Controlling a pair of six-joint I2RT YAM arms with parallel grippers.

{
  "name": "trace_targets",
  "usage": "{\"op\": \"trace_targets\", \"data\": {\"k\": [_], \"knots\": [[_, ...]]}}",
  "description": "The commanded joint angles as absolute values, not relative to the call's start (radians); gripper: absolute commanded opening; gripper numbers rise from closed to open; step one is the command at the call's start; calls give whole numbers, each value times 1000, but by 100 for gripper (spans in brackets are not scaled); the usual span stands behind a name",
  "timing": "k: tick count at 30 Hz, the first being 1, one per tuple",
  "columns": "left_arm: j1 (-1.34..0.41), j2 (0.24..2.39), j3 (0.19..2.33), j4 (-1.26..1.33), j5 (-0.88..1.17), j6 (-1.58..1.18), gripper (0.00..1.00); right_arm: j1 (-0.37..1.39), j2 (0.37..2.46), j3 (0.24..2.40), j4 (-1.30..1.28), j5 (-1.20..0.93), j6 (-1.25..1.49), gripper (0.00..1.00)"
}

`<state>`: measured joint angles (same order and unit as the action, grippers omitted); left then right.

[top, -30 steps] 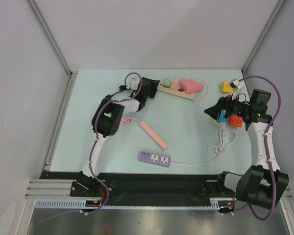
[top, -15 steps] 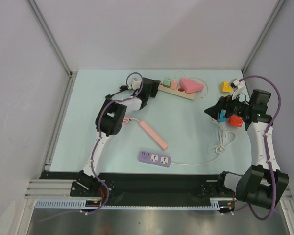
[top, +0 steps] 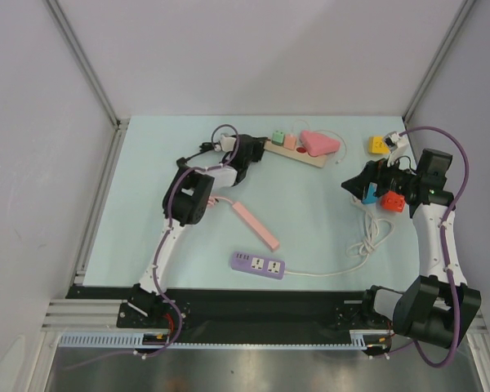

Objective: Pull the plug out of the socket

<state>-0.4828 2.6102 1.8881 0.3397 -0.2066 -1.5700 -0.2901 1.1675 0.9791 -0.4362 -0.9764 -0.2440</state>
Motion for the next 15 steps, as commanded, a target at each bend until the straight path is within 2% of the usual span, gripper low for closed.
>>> {"op": "trace_targets", "data": {"k": [1, 9, 15], "knots": [[-469, 2563, 1794, 489, -161, -1493, 0, -296, 1147, 997, -420, -982, -238, 100], [-397, 2363, 1328, 1090, -9, -1404, 0, -272, 1163, 979, -410, -1008, -258, 100], [-362, 2251, 1073, 1342, 153, -1322, 0, -161, 1218, 986, -455, -985, -354, 100]]}}
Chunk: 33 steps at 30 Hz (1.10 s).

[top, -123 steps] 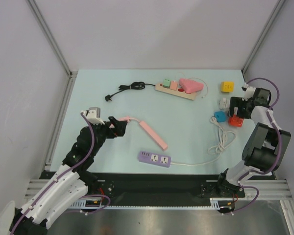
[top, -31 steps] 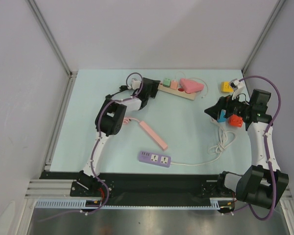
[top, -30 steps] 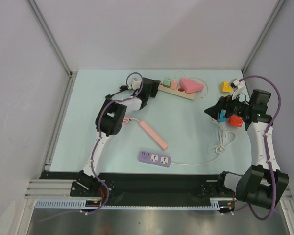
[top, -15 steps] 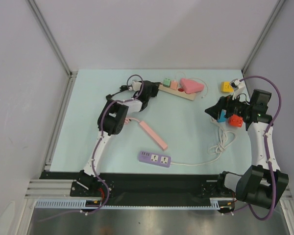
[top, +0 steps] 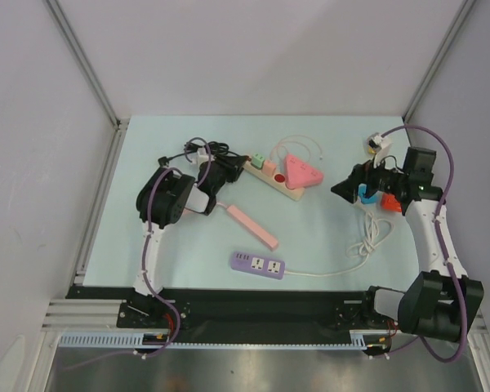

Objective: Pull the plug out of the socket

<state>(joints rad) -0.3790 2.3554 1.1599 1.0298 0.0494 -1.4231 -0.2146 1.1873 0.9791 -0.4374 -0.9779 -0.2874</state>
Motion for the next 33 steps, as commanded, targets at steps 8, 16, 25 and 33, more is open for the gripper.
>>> {"op": "trace_targets", "data": {"k": [8, 16, 25, 33], "knots": [[-322, 2230, 901, 1621, 281, -1276, 0, -98, 1310, 979, -442, -939, -357, 100], [-298, 2223, 868, 1724, 376, -1253, 0, -83, 1399, 980, -433, -956, -345, 100], [-295, 2168, 871, 1724, 437, -1224, 0, -60, 1531, 933, -229, -893, -53, 100], [-293, 2137, 894, 1724, 483, -1221, 0, -3, 1655, 939, -150, -879, 40, 100]]}}
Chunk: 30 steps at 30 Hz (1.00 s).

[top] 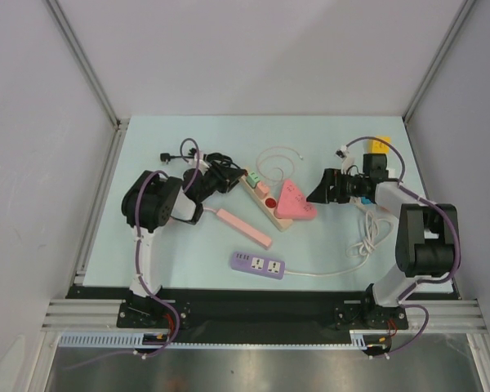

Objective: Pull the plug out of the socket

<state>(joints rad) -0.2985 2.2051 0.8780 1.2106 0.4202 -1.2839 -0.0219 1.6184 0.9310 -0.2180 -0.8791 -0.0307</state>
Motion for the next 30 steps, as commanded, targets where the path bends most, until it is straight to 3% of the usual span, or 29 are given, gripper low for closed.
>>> {"op": "trace_targets", "data": {"k": [1, 19, 24, 30], "knots": [[-295, 2129, 897, 1724, 486, -1220, 0, -3, 1666, 946, -146, -884, 49, 100], [-295, 2082, 937, 1724, 554, -1210, 0, 89, 1870, 1002, -87, -1143, 77, 97], [-295, 2077, 953, 1726, 558, -1213, 0, 101, 1910, 1006, -83, -1226, 89, 87], [-293, 2077, 974, 1724, 566, -1218, 0, 103, 1934, 1023, -101, -1287, 87, 58]]}}
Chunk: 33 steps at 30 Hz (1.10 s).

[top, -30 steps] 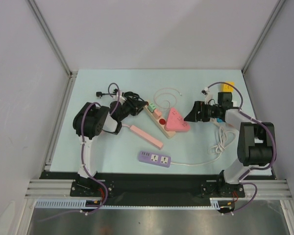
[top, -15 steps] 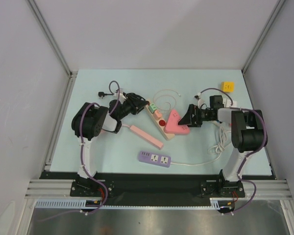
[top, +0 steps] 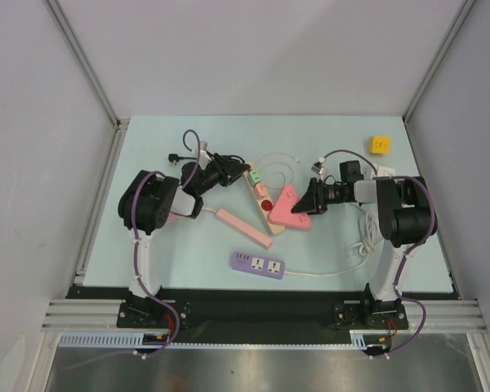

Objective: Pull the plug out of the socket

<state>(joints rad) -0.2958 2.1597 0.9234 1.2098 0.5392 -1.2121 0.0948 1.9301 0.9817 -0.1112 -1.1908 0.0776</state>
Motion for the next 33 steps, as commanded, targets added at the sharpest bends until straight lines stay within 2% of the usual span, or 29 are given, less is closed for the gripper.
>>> {"op": "trace_targets", "data": {"k": [1, 3, 4, 6, 7, 10, 14, 15, 17, 18, 20, 23, 29, 33], "knots": [[-293, 2080, 977, 1726, 568, -1218, 0, 103, 1933, 1023, -103, -1293, 87, 50], [-295, 2083, 977, 1726, 572, -1218, 0, 103, 1933, 1026, -106, -1301, 86, 45], [-293, 2086, 977, 1726, 572, -1218, 0, 103, 1931, 1028, -109, -1304, 87, 36], [-293, 2092, 977, 1726, 577, -1218, 0, 101, 1930, 1034, -112, -1324, 86, 27], [-295, 2094, 976, 1726, 580, -1219, 0, 101, 1928, 1037, -115, -1330, 84, 16], [-295, 2102, 970, 1724, 584, -1221, 0, 97, 1924, 1051, -138, -1364, 69, 0], [-293, 2108, 969, 1724, 586, -1233, 0, 86, 1933, 1078, -192, -1437, 28, 0], [-293, 2109, 971, 1726, 584, -1239, 3, 83, 1939, 1094, -263, -1454, 3, 0], [-293, 2117, 968, 1724, 580, -1247, 6, 78, 1960, 1165, -406, -1486, -192, 0], [-293, 2120, 968, 1724, 578, -1250, 11, 74, 1995, 1195, -598, -1496, -297, 0], [-293, 2135, 969, 1724, 569, -1267, 20, 72, 2037, 1296, -795, -1514, -569, 0], [-295, 2158, 974, 1724, 566, -1288, 29, 61, 2126, 1402, -1223, -1537, -899, 0], [-295, 2177, 969, 1723, 564, -1292, 40, 44, 2140, 1434, -1408, -1562, -1098, 0], [-298, 2163, 974, 1681, 578, -1275, 36, 41, 2120, 1450, -1522, -1578, -1250, 0]]}}
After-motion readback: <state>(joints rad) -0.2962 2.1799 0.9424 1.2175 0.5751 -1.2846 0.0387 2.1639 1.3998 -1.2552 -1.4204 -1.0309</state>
